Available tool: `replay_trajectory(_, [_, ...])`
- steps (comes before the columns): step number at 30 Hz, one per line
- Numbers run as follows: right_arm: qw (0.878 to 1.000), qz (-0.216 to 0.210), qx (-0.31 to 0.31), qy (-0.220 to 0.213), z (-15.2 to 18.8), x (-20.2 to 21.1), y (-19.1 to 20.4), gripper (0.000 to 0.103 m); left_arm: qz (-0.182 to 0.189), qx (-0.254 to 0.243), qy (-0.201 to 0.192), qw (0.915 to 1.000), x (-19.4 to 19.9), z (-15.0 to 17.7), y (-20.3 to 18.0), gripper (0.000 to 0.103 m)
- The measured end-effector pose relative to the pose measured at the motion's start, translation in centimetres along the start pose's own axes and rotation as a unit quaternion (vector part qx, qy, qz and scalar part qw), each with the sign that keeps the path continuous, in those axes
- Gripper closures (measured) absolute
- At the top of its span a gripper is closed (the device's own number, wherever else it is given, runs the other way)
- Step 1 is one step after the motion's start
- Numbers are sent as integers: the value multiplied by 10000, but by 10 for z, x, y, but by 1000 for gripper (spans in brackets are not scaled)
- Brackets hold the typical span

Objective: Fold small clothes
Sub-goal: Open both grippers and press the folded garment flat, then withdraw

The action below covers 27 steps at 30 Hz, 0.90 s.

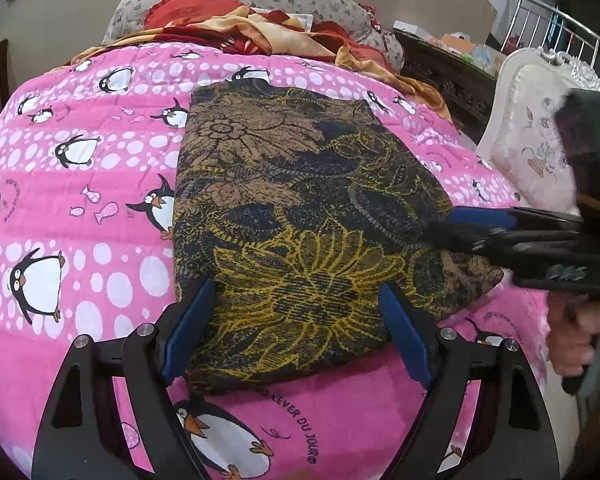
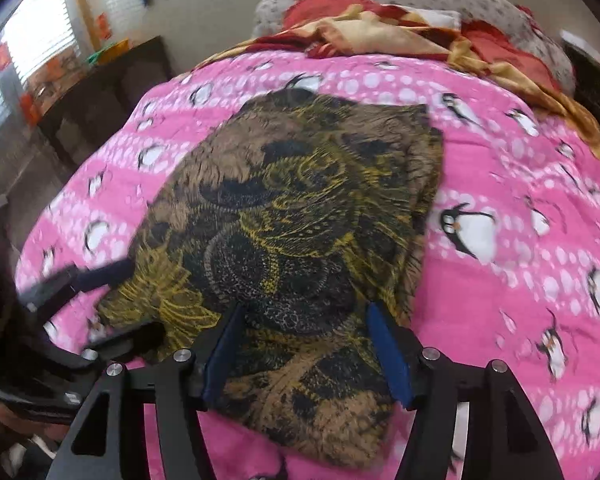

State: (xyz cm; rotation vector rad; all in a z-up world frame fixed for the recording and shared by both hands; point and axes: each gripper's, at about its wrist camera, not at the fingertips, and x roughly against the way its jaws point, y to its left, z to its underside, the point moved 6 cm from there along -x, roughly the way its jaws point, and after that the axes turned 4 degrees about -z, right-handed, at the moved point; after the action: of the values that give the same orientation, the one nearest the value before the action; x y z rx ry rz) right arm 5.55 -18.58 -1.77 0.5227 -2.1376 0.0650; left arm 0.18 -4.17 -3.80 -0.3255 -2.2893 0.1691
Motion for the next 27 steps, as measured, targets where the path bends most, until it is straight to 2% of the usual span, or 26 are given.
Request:
replay_trajectory(2, [9999, 87, 47, -132, 6, 11, 4, 42, 28, 28, -17, 10000, 1, 0, 0, 19])
replay_trajectory(3, [9998, 184, 120, -9, 13, 8, 5, 41, 12, 12, -13, 10000, 1, 0, 0, 19])
replay_trajectory(5, [9964, 644, 280, 480, 32, -13, 0, 40, -33, -26, 7, 10000, 1, 0, 0, 19])
replay_trajectory(6, [9955, 765, 234, 517, 38, -19, -5, 31, -41, -27, 21, 10000, 1, -1, -1, 19])
replay_trajectory(8, [9975, 614, -201, 287, 38, -9, -14, 28, -36, 13, 68, 10000, 2, -2, 0, 19])
replay_trajectory(10, [9951, 785, -595, 39, 40, 13, -27, 28, -46, 187, 160, 9997, 7, -4, 1, 19])
replay_trajectory(12, [9934, 875, -734, -106, 44, 27, -32, 28, -67, 495, 233, 9985, 17, -5, 1, 19])
replay_trajectory(14, [9919, 912, -863, -171, 52, 45, -34, 28, -308, 671, 423, 9964, 28, -3, -3, 19])
replay_trajectory(18, [9913, 853, -985, -200, 73, 74, -27, 28, -1051, 529, 747, 9902, 44, 7, -17, 19])
replay_trajectory(19, [9912, 848, -991, -210, 77, 81, -24, 28, -1141, 530, 836, 9885, 47, 10, -19, 19])
replay_trajectory(23, [9910, 783, -1044, -289, 86, 101, -13, 28, -1243, 443, 934, 9868, 56, 15, -31, 19])
replay_trajectory(27, [9911, 886, -917, -370, 87, 117, -7, 28, -1310, 246, 871, 9872, 61, 15, -41, 19])
